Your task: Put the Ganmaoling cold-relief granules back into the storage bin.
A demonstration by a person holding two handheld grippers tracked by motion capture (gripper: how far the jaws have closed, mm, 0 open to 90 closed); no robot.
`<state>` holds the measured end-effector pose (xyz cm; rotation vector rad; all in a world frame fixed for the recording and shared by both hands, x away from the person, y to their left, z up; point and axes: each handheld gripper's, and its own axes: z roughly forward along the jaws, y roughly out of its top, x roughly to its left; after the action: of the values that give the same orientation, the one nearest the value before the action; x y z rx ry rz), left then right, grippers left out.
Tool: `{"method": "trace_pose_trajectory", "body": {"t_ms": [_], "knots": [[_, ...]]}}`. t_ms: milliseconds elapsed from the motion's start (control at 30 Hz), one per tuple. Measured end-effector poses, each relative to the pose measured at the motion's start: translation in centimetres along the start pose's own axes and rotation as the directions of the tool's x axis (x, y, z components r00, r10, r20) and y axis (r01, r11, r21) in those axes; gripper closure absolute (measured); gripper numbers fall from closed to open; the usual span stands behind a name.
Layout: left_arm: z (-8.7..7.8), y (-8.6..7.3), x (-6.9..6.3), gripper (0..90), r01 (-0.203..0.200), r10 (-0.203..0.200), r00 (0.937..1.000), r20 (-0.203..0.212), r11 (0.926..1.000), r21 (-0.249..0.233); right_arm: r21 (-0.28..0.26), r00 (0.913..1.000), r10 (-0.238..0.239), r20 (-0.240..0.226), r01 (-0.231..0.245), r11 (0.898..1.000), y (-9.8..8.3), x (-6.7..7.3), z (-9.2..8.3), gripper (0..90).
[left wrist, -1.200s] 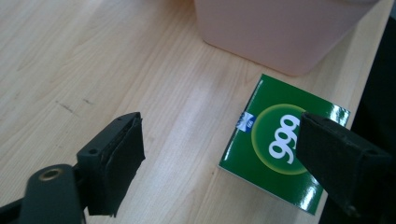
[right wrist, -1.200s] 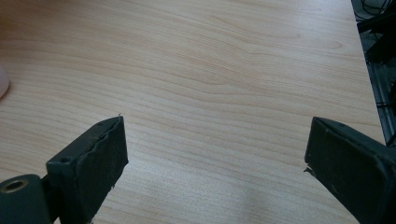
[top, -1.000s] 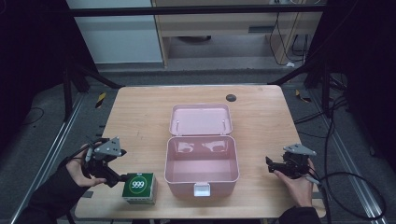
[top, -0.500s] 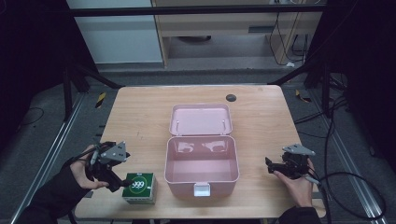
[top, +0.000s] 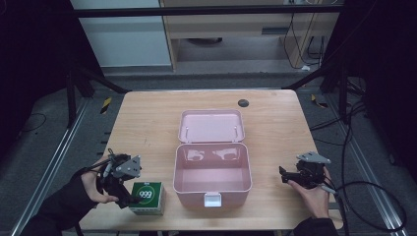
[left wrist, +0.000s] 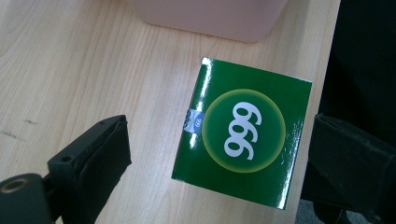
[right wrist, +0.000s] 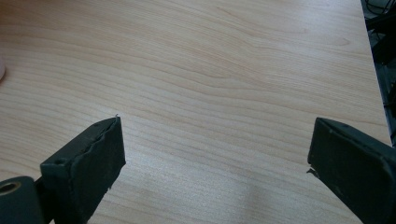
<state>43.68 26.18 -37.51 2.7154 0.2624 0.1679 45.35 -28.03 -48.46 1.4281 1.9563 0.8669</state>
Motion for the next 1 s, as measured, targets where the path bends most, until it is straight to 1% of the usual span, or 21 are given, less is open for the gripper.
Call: {"method": "trace_pose_trajectory", "body": {"t_ms": [67, 100, 267, 333, 400, 433, 600, 633, 867, 967, 1000], "knots": [[0.4, 0.2, -0.1, 5.2, -0.016, 0.016, 0.9998, 0.007, 0.9999, 0.003, 0.000, 1.0000, -0.001, 0.001, 0.001, 1.000, 0.0, 0.0, 0.0, 4.2], [0.4, 0.2, -0.1, 5.3, -0.016, 0.016, 0.9998, 0.007, 0.9999, 0.003, 0.000, 1.0000, -0.001, 0.001, 0.001, 1.000, 0.0, 0.0, 0.0, 4.2], [1.0, 0.4, -0.4, 5.0, -0.043, 0.043, 0.9989, 0.017, 0.9988, 0.024, 0.001, 1.0000, -0.005, 0.001, 0.005, 1.000, 0.0, 0.0, 0.0, 4.1], [1.1, 0.5, -0.5, 5.1, -0.063, 0.062, 0.9978, 0.025, 0.9973, 0.037, 0.001, 1.0000, -0.002, -0.001, 0.002, 1.000, 0.0, 0.0, 0.0, 4.0], [1.2, 0.5, -0.6, 5.0, -0.063, 0.062, 0.9977, 0.028, 0.9974, 0.036, 0.000, 1.0000, -0.004, -0.001, 0.004, 1.000, 0.0, 0.0, 0.0, 4.0], [1.4, 0.6, -0.7, 5.0, -0.078, 0.076, 0.9966, 0.030, 0.9958, 0.048, 0.003, 1.0000, -0.007, -0.001, 0.007, 1.000, 0.0, 0.0, 0.0, 4.0], [1.7, 0.7, -0.7, 4.8, -0.087, 0.086, 0.9958, 0.033, 0.9953, 0.042, 0.005, 1.0000, -0.009, 0.000, 0.009, 1.000, 0.0, 0.0, 0.1, 3.9], [1.9, 0.8, -0.7, 4.8, -0.096, 0.094, 0.9949, 0.035, 0.9940, 0.053, 0.006, 1.0000, -0.008, 0.000, 0.008, 1.000, 0.0, 0.1, 0.1, 3.8], [2.5, 0.7, -0.8, 4.7, -0.094, 0.091, 0.9948, 0.046, 0.9938, 0.059, 0.008, 0.9999, -0.012, 0.001, 0.012, 1.000, 0.0, 0.1, 0.1, 3.8], [2.8, 0.7, -0.8, 4.5, -0.097, 0.093, 0.9942, 0.054, 0.9933, 0.063, 0.009, 0.9999, -0.012, 0.001, 0.012, 1.000, 0.0, 0.0, 0.1, 3.8], [2.8, 0.7, -0.8, 4.5, -0.105, 0.102, 0.9933, 0.056, 0.9920, 0.070, 0.009, 0.9999, -0.011, -0.001, 0.011, 1.000, 0.0, 0.1, 0.1, 3.8]]}}
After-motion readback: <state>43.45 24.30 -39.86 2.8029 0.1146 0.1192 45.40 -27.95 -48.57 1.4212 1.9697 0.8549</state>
